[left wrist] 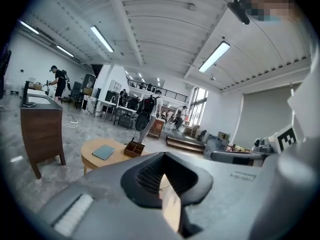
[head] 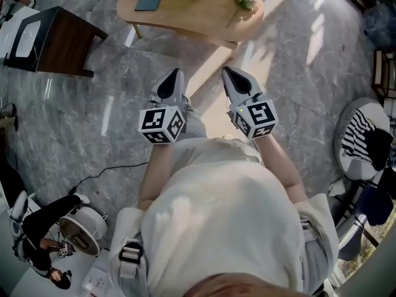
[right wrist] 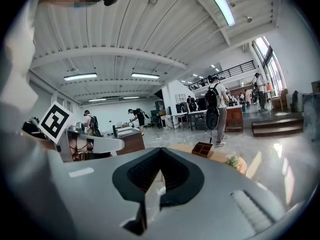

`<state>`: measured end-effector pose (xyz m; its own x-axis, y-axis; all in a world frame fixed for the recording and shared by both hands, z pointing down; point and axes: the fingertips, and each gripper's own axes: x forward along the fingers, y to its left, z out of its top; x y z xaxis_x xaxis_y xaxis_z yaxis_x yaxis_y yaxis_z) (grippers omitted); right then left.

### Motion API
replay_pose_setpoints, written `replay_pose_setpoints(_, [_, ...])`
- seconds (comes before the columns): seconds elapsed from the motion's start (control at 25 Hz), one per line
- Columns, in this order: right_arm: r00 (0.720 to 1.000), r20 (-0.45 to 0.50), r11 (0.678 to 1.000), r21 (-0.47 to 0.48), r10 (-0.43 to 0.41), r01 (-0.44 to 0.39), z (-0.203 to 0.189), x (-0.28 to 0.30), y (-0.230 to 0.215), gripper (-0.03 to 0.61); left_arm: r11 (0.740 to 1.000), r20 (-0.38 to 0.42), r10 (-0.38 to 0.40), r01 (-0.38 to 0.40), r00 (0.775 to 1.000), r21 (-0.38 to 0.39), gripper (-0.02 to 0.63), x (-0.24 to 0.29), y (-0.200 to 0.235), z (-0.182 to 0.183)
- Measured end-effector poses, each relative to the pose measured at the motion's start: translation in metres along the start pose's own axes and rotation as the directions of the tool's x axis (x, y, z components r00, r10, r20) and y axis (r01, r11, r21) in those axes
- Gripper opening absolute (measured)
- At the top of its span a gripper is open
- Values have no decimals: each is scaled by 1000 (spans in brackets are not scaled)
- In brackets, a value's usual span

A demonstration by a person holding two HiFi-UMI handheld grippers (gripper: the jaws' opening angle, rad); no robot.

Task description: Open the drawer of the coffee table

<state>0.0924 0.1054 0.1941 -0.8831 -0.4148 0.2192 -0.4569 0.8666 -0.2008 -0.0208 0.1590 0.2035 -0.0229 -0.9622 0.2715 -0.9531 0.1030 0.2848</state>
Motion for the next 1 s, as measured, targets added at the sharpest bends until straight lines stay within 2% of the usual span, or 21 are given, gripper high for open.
replay_pose_setpoints(0.28, [997,19,997,4,-73,73,21,54,-4,2,996,-48,-83,83,995,15,-2,47,44,20])
replay_pose_setpoints(0.64, [982,33,981,61,-184,182,26,110,-8,2,976,-125,-206,214,970,49,-2,85,84,28])
replay_pose_setpoints(1.0, [957,15,955,79,-288,286,25,140,-22,2,960,-179,-263,275,948,47,-2,116,119,32])
